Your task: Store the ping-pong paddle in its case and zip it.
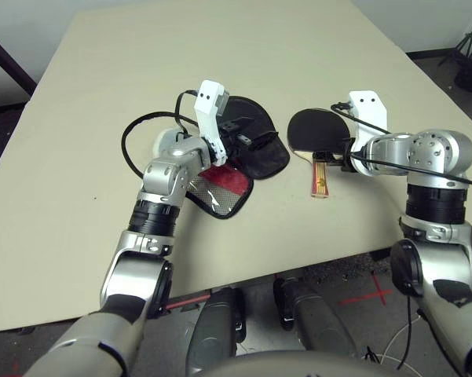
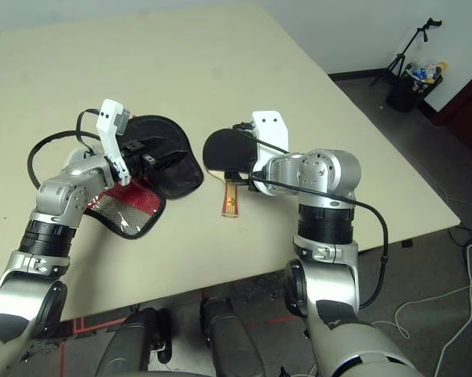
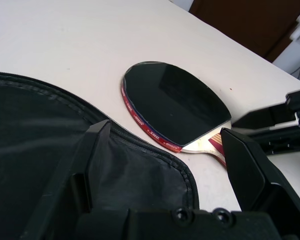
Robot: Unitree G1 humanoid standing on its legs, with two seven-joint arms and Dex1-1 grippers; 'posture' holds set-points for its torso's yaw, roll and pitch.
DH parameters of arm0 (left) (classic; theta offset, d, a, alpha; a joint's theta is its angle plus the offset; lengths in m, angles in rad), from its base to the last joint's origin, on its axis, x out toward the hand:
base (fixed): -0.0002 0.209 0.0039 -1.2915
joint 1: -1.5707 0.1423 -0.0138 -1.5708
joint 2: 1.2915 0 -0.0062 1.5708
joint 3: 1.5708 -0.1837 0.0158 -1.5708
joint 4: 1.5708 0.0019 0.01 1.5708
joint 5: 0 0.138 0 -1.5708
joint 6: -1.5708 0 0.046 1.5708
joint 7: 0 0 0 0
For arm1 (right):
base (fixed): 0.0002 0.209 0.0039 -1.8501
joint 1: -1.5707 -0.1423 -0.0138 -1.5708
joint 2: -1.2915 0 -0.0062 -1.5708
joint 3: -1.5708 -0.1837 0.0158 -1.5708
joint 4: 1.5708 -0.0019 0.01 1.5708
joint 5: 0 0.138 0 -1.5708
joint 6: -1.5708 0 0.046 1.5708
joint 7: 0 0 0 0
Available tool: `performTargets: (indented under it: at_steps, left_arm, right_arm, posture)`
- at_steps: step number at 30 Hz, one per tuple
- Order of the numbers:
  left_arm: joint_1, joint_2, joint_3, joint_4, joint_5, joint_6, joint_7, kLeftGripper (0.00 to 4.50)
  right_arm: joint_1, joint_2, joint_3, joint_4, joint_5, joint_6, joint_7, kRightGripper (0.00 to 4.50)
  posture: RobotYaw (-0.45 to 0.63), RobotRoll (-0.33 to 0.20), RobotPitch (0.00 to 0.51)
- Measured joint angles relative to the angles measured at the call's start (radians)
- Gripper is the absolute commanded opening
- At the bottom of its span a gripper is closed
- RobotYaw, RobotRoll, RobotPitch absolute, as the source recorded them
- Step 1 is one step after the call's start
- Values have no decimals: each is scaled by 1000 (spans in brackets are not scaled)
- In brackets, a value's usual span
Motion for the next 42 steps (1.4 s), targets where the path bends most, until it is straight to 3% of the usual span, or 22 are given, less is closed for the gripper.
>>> performTargets:
  at_steps: [14,22,32,42]
  left_arm:
    - [9,-7,3,-32,-1,7,26,4500]
    - [9,-14,14,-32,-3,8,36,4500]
    - [20,-46,21,-32,-3,7,62,4500]
    - [10,-88,16,20,7,-16,63,4500]
  right_arm:
    - [-31,-81,89,74,132,0,-6,4460]
    - [-44,-137,156,94,138,-2,68,4460]
    - [-122,-176,275,195,-14,-29,277,4460]
    - [-198,-190,396,415,-190,-200,468,4460]
  posture:
    - [-187,0,175]
    - [-178,0,174]
    - [-197,0,188]
    - [-241,0,183]
